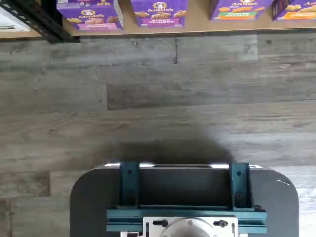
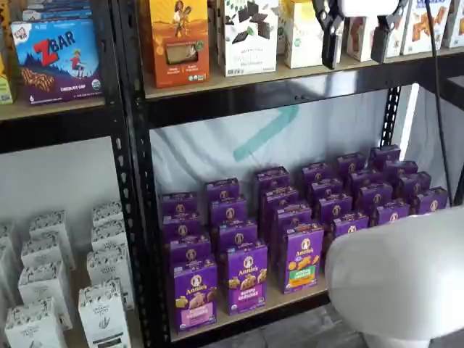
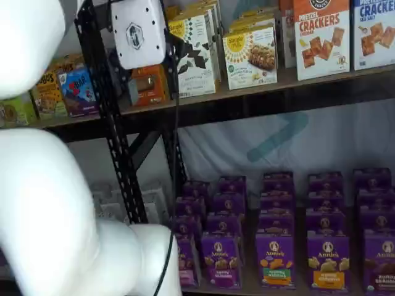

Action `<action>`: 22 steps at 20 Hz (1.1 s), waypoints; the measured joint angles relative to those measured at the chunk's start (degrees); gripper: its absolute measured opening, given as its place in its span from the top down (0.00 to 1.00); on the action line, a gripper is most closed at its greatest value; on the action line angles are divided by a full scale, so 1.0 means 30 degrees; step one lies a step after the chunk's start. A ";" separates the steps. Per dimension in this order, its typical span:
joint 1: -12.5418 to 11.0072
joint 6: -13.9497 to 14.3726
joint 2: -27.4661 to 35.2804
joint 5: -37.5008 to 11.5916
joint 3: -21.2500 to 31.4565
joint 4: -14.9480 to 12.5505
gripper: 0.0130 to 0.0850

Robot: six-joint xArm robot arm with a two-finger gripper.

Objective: Pick up the purple box with a pink patch in the middle, on the bottom shelf, the first box from the left

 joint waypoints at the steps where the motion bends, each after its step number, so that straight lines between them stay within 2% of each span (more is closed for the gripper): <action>1: -0.0106 -0.0055 0.0008 0.0018 -0.0004 0.0124 0.00; 3: -0.0600 -0.0291 0.0001 0.0020 0.0023 0.0682 0.00; 5: -0.0597 -0.0268 -0.0078 -0.0142 0.0154 0.0805 0.00; 10: 0.0550 0.0508 -0.0472 -0.1121 0.0909 0.0015 0.00; 17: 0.0995 0.1139 -0.0877 -0.2720 0.3033 0.0722 0.00; 22: 0.1701 0.1760 -0.0925 -0.3918 0.4675 0.0738 0.00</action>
